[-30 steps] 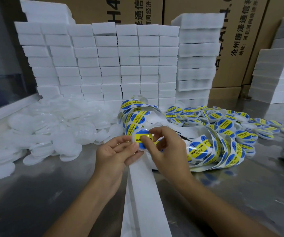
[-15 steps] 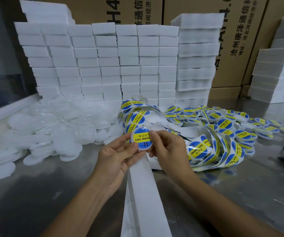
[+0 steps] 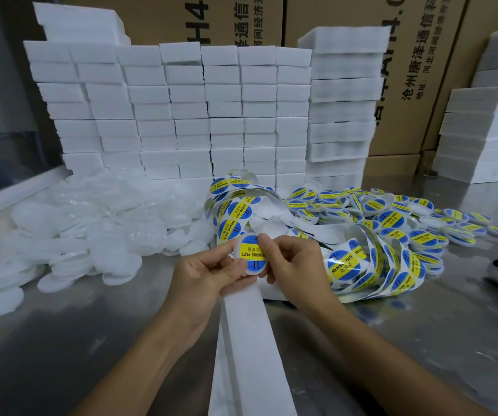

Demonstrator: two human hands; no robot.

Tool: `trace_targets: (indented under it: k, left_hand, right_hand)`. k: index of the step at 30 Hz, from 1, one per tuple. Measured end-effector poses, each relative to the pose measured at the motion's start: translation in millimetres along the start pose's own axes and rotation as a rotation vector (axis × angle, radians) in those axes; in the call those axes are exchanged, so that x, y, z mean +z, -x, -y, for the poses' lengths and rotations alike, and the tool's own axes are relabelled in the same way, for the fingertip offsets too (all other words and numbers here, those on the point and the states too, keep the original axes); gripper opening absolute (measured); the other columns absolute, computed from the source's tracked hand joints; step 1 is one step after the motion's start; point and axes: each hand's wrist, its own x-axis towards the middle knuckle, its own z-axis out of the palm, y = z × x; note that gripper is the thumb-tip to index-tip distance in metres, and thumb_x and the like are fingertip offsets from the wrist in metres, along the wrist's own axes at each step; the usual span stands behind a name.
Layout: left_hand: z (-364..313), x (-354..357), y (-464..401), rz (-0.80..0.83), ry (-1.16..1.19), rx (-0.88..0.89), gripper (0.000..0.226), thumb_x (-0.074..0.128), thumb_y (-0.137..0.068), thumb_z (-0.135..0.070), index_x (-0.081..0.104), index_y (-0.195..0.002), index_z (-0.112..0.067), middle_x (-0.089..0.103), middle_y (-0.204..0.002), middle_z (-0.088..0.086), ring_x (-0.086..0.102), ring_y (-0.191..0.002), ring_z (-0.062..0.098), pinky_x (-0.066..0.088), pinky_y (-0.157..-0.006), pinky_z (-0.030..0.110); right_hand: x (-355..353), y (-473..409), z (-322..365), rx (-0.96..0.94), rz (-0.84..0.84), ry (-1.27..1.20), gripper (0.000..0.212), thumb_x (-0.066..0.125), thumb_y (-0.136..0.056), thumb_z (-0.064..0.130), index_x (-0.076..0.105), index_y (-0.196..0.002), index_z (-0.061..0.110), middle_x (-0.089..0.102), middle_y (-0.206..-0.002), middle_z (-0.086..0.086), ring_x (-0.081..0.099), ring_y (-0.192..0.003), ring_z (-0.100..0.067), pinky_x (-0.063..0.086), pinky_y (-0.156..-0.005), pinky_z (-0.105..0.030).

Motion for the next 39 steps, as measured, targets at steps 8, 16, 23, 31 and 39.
trace_targets:
  k: [8,16,23,31,39]
  left_hand:
    - [-5,-8,-5,-0.137,-0.038,0.051,0.018,0.067,-0.084,-0.009,0.073,-0.1,-0.006,0.075,-0.097,0.016,0.074,-0.083,0.027,0.06,-0.067,0.036]
    - [-4,-5,-3,-0.117,-0.109,0.031,0.028,0.066,-0.082,-0.019,0.073,-0.105,-0.005,0.075,-0.098,0.014,0.073,-0.086,0.031,0.06,-0.066,0.038]
    - [-2,-4,-1,-0.125,-0.145,0.049,0.028,0.072,-0.074,-0.024,0.074,-0.096,-0.006,0.075,-0.09,0.014,0.074,-0.082,0.027,0.059,-0.062,0.033]
    - [-5,-6,-3,-0.203,-0.081,0.04,0.02,0.07,-0.081,-0.003,0.07,-0.1,-0.002,0.075,-0.086,0.016,0.074,-0.073,0.028,0.059,-0.059,0.031]
    - [-4,1,-1,-0.229,-0.096,0.045,0.014,0.072,-0.079,-0.01,0.074,-0.092,-0.005,0.076,-0.082,0.015,0.074,-0.07,0.024,0.058,-0.057,0.027]
  right_hand:
    - [3,3,5,-0.044,0.181,-0.068,0.027,0.08,-0.08,0.016,0.066,-0.103,0.014,0.07,-0.071,-0.015,0.062,-0.058,-0.018,0.056,-0.062,-0.042]
    - [4,3,2,-0.1,0.128,-0.057,0.01,0.071,-0.09,0.017,0.067,-0.098,0.012,0.07,-0.068,-0.005,0.062,-0.053,-0.011,0.052,-0.054,-0.028]
    - [4,4,5,-0.09,0.123,-0.005,0.014,0.074,-0.087,0.022,0.066,-0.093,0.013,0.065,-0.065,-0.013,0.054,-0.047,-0.019,0.047,-0.045,-0.032]
    - [-1,4,4,-0.161,0.169,0.122,0.037,0.078,-0.084,0.019,0.067,-0.119,0.023,0.066,-0.109,0.01,0.064,-0.073,-0.007,0.052,-0.061,-0.022]
    - [-10,0,8,-0.386,0.112,0.311,0.033,0.083,-0.078,0.023,0.075,-0.109,0.017,0.073,-0.104,0.003,0.066,-0.096,-0.007,0.051,-0.08,-0.025]
